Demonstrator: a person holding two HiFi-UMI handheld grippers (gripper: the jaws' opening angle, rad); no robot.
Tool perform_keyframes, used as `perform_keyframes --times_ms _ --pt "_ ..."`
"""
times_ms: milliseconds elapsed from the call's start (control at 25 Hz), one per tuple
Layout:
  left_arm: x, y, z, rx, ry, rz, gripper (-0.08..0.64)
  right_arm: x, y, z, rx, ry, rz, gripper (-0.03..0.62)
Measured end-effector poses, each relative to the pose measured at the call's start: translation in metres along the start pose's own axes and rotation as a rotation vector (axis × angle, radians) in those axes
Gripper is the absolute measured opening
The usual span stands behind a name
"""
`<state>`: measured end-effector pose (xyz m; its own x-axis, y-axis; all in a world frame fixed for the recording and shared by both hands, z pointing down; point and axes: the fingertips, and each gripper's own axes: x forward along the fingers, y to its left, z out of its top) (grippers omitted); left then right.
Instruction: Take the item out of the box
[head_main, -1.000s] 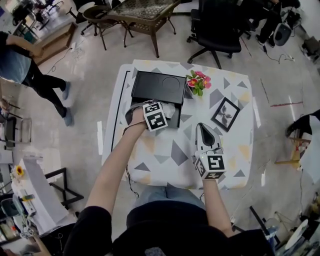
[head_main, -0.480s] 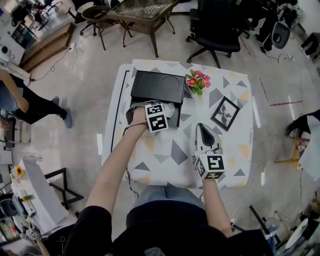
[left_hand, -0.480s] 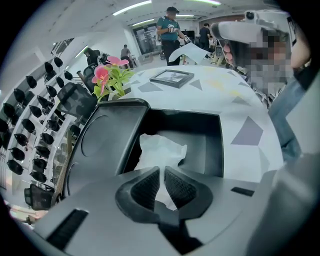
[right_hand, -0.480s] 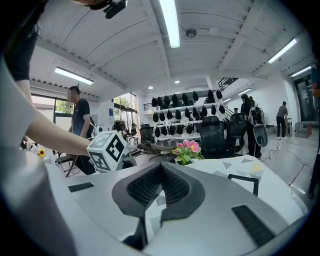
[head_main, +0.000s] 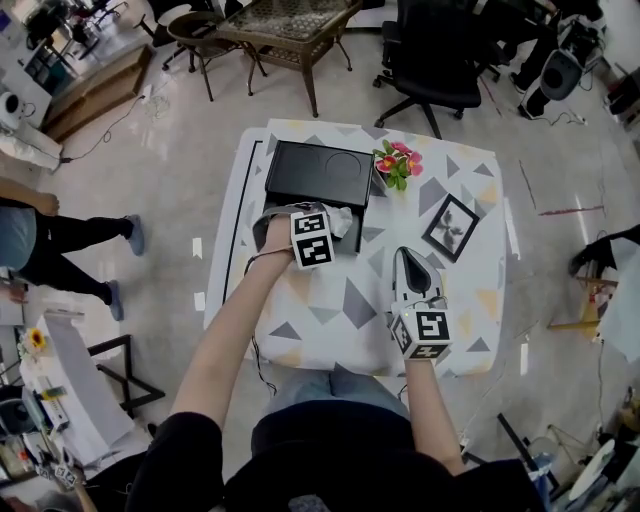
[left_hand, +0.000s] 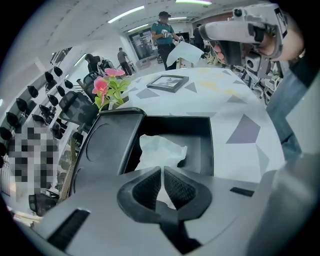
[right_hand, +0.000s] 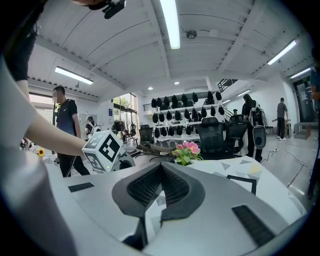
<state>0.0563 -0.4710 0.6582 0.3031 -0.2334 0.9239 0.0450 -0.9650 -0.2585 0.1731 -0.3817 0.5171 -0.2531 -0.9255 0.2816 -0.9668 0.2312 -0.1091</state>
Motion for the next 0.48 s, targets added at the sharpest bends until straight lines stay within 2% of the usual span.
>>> perform_keyframes --times_ms 200,480 --pt "-0.015 -0.002 0.005 -0.028 -0.047 0.012 0.034 -0.004 0.002 0.002 -0.002 -0.009 -0.003 0.003" --pt "-0.059 -0.001 0.023 -0.125 -0.196 0.070 0.034 -0.011 0.001 0.010 0.003 -0.028 -0.018 0.003"
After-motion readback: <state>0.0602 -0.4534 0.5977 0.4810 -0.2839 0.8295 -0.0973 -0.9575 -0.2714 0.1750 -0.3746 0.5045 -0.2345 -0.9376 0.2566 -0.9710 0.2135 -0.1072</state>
